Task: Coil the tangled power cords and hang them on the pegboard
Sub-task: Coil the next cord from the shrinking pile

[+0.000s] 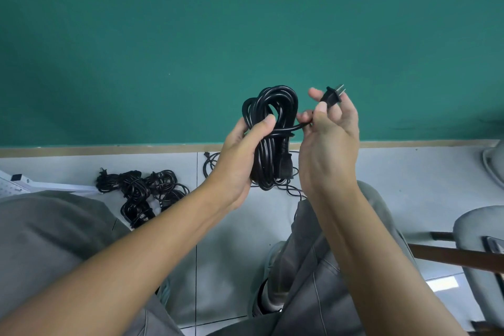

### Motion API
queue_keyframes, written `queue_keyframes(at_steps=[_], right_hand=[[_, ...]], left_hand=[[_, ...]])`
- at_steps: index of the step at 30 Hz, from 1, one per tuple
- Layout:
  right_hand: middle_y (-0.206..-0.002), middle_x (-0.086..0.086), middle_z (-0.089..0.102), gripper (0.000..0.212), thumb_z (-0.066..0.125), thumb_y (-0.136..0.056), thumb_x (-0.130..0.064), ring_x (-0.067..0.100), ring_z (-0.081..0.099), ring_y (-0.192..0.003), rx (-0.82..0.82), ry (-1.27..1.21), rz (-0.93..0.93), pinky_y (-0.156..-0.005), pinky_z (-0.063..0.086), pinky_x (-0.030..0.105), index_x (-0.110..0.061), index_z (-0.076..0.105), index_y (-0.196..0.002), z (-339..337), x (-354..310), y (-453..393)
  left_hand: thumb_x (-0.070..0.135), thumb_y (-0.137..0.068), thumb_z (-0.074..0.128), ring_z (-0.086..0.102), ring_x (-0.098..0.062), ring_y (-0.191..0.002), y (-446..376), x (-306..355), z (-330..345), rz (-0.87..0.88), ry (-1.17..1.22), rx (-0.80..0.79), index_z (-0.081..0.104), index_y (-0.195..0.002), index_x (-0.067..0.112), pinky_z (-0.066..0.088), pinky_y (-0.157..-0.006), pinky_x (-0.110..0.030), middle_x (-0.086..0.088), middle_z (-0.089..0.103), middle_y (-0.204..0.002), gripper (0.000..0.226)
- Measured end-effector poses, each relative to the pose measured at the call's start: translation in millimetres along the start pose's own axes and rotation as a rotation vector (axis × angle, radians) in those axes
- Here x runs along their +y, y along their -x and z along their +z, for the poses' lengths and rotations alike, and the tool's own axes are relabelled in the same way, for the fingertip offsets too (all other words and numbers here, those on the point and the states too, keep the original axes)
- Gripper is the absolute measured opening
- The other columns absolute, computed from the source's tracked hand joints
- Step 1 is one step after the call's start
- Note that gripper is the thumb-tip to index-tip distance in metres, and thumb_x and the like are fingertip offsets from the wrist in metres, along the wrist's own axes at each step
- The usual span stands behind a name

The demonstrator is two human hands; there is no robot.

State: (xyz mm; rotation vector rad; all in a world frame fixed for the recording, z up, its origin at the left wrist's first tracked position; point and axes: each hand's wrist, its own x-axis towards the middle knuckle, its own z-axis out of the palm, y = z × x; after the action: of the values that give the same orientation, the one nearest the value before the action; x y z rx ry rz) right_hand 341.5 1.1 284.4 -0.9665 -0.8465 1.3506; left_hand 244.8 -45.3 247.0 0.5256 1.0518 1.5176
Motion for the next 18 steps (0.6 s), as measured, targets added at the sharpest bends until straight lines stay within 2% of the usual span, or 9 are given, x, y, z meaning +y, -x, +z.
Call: queue_keyframes(at_steps=[2, 4, 6, 9, 11, 13, 16, 18], right_hand=[[-0.124, 0.0, 0.068, 0.029, 0.047, -0.105, 0.0, 0.009, 0.059, -0.075, 0.042, 0.076, -0.036, -0.099, 0.051, 0.03, -0.011, 0.044, -0.132, 1, 3, 2], [-0.122, 0.001, 0.071, 0.026, 0.057, -0.103, -0.008, 0.007, 0.068, -0.085, 0.138, 0.147, -0.058, -0.102, 0.052, 0.03, -0.012, 0.048, -0.127, 1, 7, 3], [-0.115, 0.001, 0.072, 0.03, 0.066, -0.099, -0.016, 0.005, 0.07, -0.091, 0.202, 0.218, -0.088, -0.093, 0.052, 0.023, -0.014, 0.054, -0.127, -1, 10, 4], [-0.108, -0.008, 0.069, 0.041, 0.07, -0.096, -0.016, -0.001, 0.065, -0.086, 0.167, 0.351, -0.124, -0.078, 0.048, 0.011, -0.018, 0.058, -0.135, -3, 14, 5], [-0.102, -0.01, 0.072, 0.036, 0.068, -0.097, -0.012, 0.004, 0.068, -0.09, 0.145, 0.41, -0.166, -0.083, 0.052, 0.016, -0.018, 0.064, -0.132, -5, 14, 6], [-0.099, -0.008, 0.076, 0.027, 0.066, -0.098, -0.01, 0.01, 0.071, -0.092, 0.155, 0.439, -0.223, -0.091, 0.056, 0.029, -0.019, 0.067, -0.124, -6, 13, 9], [-0.103, -0.009, 0.078, 0.024, 0.064, -0.098, -0.007, 0.016, 0.073, -0.099, 0.165, 0.421, -0.269, -0.097, 0.055, 0.043, -0.024, 0.06, -0.114, -8, 16, 17], [-0.107, -0.005, 0.077, 0.023, 0.062, -0.099, -0.003, 0.012, 0.072, -0.103, 0.144, 0.424, -0.302, -0.096, 0.056, 0.045, -0.023, 0.061, -0.11, -11, 20, 21]], left_hand=[[0.031, -0.1, 0.064, 0.069, -0.019, -0.097, 1, -2, 2, 0.008, 0.012, 0.003, 0.065, -0.13, 0.016, 0.058, -0.072, -0.035, -0.014, 0.071, -0.124, 0.033], [0.032, -0.099, 0.066, 0.069, -0.026, -0.101, 1, -5, 3, 0.036, -0.003, 0.014, 0.067, -0.125, 0.019, 0.059, -0.074, -0.036, -0.019, 0.068, -0.124, 0.029], [0.032, -0.098, 0.069, 0.067, -0.036, -0.112, 2, -10, 4, 0.07, -0.031, 0.021, 0.068, -0.121, 0.021, 0.061, -0.083, -0.04, -0.025, 0.063, -0.129, 0.025], [0.035, -0.095, 0.072, 0.067, -0.03, -0.108, 4, -14, 4, 0.096, -0.055, 0.04, 0.07, -0.11, 0.025, 0.057, -0.098, -0.05, -0.025, 0.063, -0.125, 0.019], [0.033, -0.095, 0.072, 0.067, -0.024, -0.105, 5, -15, 5, 0.097, -0.066, 0.053, 0.07, -0.109, 0.025, 0.052, -0.103, -0.053, -0.021, 0.067, -0.121, 0.015], [0.029, -0.098, 0.07, 0.069, -0.028, -0.106, 5, -17, 7, 0.085, -0.05, 0.074, 0.069, -0.112, 0.022, 0.053, -0.101, -0.053, -0.018, 0.07, -0.12, 0.016], [0.03, -0.098, 0.069, 0.071, -0.028, -0.099, 6, -18, 10, 0.058, -0.01, 0.119, 0.068, -0.115, 0.021, 0.058, -0.088, -0.047, -0.017, 0.072, -0.119, 0.02], [0.031, -0.097, 0.07, 0.071, -0.024, -0.092, 6, -18, 10, 0.04, 0.006, 0.15, 0.067, -0.115, 0.02, 0.059, -0.078, -0.04, -0.017, 0.073, -0.115, 0.021]])
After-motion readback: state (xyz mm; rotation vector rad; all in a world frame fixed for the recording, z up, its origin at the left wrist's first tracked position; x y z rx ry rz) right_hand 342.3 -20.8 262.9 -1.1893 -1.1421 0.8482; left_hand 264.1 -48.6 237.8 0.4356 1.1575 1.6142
